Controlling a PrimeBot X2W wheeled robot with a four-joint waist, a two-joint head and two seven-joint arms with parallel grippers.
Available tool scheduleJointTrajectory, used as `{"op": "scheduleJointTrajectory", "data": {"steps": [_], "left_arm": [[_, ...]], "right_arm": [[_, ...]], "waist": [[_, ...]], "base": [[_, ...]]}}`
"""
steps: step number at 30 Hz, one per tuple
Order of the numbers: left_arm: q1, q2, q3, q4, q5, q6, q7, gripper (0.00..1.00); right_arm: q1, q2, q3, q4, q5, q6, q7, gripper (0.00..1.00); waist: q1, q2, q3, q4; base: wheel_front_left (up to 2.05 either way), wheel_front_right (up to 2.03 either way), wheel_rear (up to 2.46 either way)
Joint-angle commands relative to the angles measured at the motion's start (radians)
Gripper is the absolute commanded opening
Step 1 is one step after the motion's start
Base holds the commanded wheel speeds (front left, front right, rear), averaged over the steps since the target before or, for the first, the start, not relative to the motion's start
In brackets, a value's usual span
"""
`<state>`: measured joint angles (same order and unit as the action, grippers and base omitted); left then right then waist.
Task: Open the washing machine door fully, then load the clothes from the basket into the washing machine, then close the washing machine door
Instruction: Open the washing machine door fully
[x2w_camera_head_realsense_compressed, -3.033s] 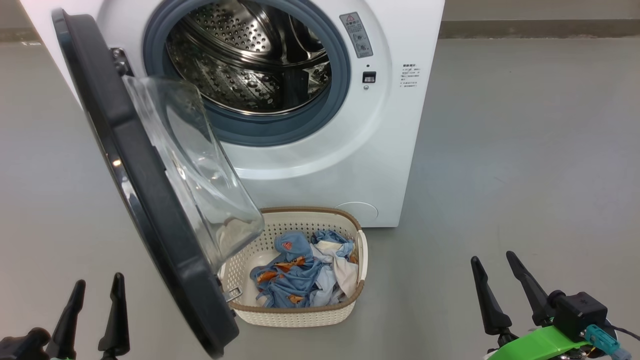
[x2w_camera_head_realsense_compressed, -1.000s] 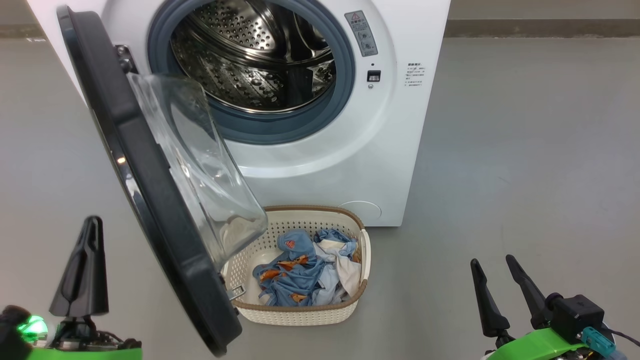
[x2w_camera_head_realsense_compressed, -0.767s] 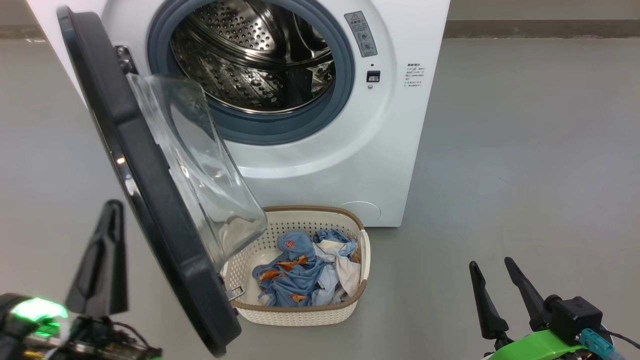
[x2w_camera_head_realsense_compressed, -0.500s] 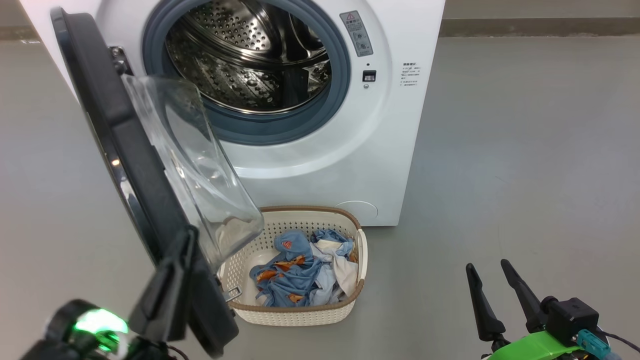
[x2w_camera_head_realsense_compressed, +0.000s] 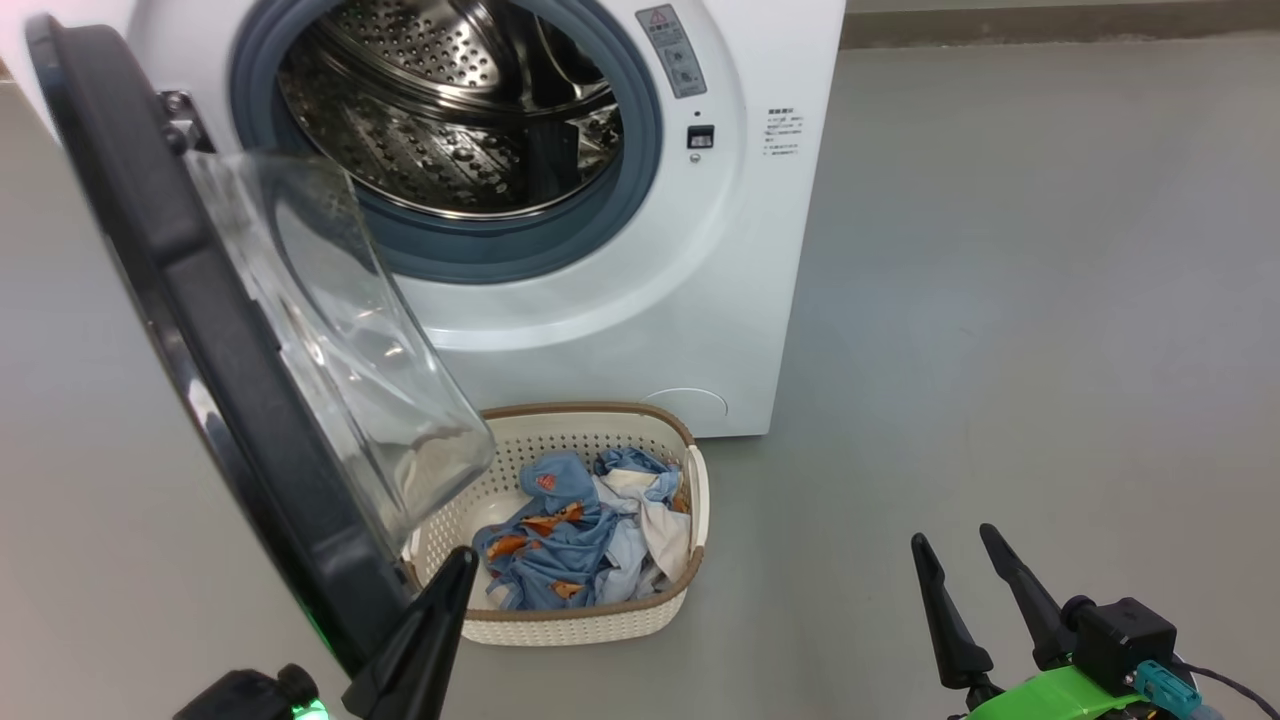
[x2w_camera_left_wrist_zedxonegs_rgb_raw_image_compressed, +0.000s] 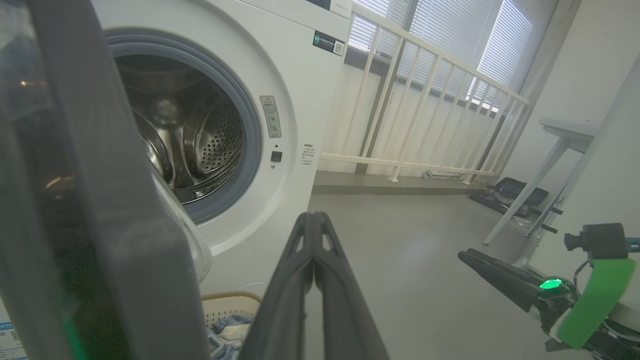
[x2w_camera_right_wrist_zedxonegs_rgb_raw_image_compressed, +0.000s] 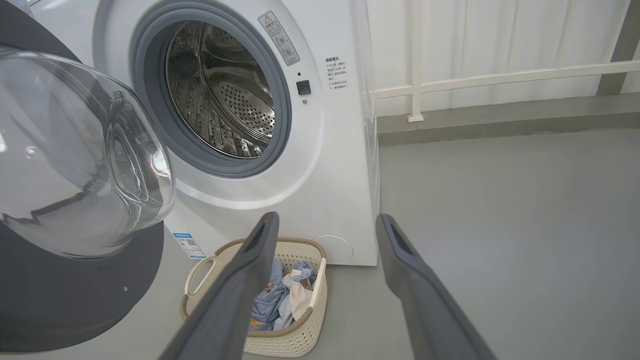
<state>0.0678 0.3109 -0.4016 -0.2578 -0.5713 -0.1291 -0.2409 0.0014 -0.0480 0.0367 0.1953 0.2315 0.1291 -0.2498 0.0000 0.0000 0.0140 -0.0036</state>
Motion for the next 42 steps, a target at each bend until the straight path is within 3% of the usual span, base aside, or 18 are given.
{"op": "scheduleJointTrajectory", "data": {"steps": [1,14,29,42], "left_arm": [[-0.027,0.014,0.031,-0.006,-0.005,-0.002,-0.007,0.0],[-0.06,-0.014,0.068,0.166,-0.028,0.002,-0.018,0.0],[-0.078,-0.004,0.097,0.223,-0.041,0.011,-0.016,0.0],[-0.081,0.041,0.152,0.242,-0.076,0.035,0.01,0.0]], "right_arm": [[-0.028,-0.002,0.028,-0.023,0.004,0.002,-0.012,1.0],[-0.025,-0.002,0.019,-0.032,0.011,0.002,-0.012,1.0],[-0.047,-0.002,0.018,0.003,0.028,0.002,-0.012,1.0],[-0.056,-0.002,0.012,0.016,0.045,0.002,-0.012,1.0]], "waist": [[0.0,0.0,0.007,-0.01],[0.0,0.0,0.025,-0.009],[0.0,0.0,0.009,0.121],[0.0,0.0,0.015,0.228]], "base": [[0.0,0.0,0.0],[0.0,0.0,0.0],[0.0,0.0,0.0],[0.0,0.0,0.0]]}}
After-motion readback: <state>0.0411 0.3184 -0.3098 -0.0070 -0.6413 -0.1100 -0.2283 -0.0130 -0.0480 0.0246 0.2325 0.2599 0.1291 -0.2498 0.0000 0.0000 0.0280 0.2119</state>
